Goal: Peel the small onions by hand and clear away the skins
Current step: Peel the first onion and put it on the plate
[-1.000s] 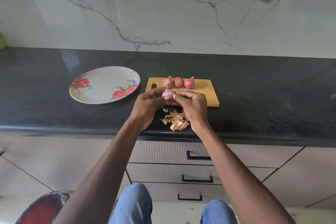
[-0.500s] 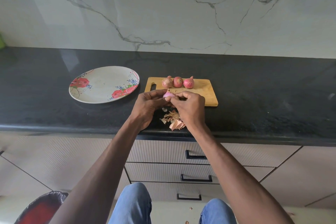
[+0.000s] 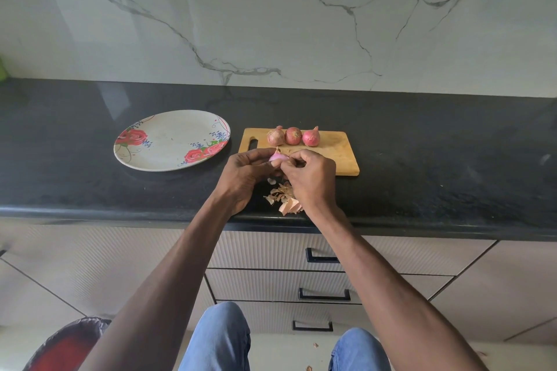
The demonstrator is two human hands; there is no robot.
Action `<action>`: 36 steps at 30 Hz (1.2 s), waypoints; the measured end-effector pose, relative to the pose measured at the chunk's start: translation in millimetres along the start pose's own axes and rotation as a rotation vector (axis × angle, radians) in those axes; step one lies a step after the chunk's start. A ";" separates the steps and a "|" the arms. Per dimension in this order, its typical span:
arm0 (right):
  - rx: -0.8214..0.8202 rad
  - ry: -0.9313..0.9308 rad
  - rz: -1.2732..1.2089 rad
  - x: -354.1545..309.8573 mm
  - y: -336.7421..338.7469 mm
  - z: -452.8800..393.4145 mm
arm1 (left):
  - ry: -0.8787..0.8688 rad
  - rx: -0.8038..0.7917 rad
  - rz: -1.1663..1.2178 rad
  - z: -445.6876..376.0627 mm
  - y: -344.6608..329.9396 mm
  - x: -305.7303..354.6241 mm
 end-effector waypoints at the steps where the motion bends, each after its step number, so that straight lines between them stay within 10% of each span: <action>1: 0.004 -0.012 0.001 0.5 -0.2 -0.5 | 0.010 -0.001 0.007 0.2 0.5 0.2; 12: -0.053 -0.265 -0.296 2.6 8.0 -7.3 | 0.042 -0.020 0.200 2.5 -4.6 6.2; 36: -0.089 0.059 0.103 -0.2 -2.3 -2.9 | 0.002 0.014 0.048 5.1 -6.5 3.8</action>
Point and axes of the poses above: each hand's wrist, its own z-axis away from the middle knuckle, its own y-axis out of the back of the hand, x = y × z, the point moved 1 cm from there along -z, towards the middle knuckle, and after that the axes turned 1 degree about y, right-handed, at the moved point
